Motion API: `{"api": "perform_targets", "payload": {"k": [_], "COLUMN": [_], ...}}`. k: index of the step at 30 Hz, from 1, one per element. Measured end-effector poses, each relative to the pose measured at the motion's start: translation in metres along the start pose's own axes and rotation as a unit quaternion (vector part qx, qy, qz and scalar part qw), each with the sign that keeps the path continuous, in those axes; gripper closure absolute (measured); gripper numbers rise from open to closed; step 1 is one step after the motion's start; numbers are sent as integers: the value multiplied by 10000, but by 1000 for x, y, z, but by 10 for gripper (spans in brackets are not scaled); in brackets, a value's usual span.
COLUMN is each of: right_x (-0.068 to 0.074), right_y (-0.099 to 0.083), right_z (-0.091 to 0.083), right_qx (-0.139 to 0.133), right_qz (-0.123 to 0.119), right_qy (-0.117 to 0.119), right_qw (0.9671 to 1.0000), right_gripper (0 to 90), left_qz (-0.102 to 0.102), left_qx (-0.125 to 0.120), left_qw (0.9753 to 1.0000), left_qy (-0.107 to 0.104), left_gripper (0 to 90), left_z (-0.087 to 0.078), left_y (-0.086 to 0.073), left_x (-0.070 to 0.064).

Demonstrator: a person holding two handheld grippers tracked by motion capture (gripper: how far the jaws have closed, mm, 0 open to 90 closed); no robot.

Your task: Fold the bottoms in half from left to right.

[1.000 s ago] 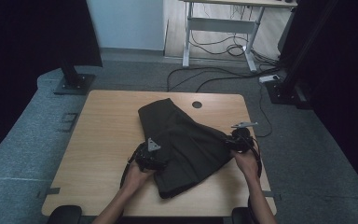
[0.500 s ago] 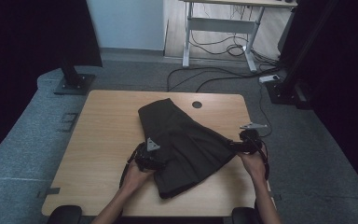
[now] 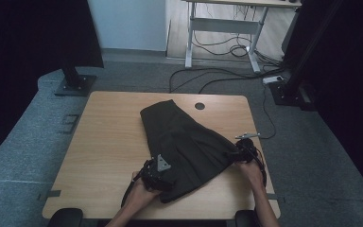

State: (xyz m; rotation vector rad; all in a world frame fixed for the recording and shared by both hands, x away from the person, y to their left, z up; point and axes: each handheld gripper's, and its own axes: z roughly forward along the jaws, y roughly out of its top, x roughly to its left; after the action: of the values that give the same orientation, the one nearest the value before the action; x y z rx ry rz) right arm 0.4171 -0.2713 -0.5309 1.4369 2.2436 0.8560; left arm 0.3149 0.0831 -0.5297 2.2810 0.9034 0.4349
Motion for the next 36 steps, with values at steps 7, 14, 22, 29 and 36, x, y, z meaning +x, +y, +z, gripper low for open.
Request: {"api": "perform_targets", "payload": {"k": [7, 14, 22, 29, 36], "right_x": [10, 46, 100, 110, 106], "right_y": [-10, -22, -24, -26, -23], "right_z": [-1, -10, -9, -8, -29], "right_qx": [26, -5, -47, -160, -447], "right_qz": [93, -209, -636, -664, -748], "right_qy": [-23, 187, 622, 653, 577], "right_qw": [10000, 9996, 9960, 9955, 9945], "right_gripper": [331, 397, 408, 344, 216], "left_qz": [440, 249, -595, -808, -881], "left_qx": [240, 458, 407, -89, -468], "left_qw": [9983, 9959, 9945, 9955, 9937], "left_qy": [304, 739, 761, 484, 513], "left_gripper": [92, 101, 103, 143, 109], "left_z": [0, -10, -24, -30, -72], "left_y": [-1, -9, -36, -52, -63], "left_x": [6, 52, 111, 118, 121]}}
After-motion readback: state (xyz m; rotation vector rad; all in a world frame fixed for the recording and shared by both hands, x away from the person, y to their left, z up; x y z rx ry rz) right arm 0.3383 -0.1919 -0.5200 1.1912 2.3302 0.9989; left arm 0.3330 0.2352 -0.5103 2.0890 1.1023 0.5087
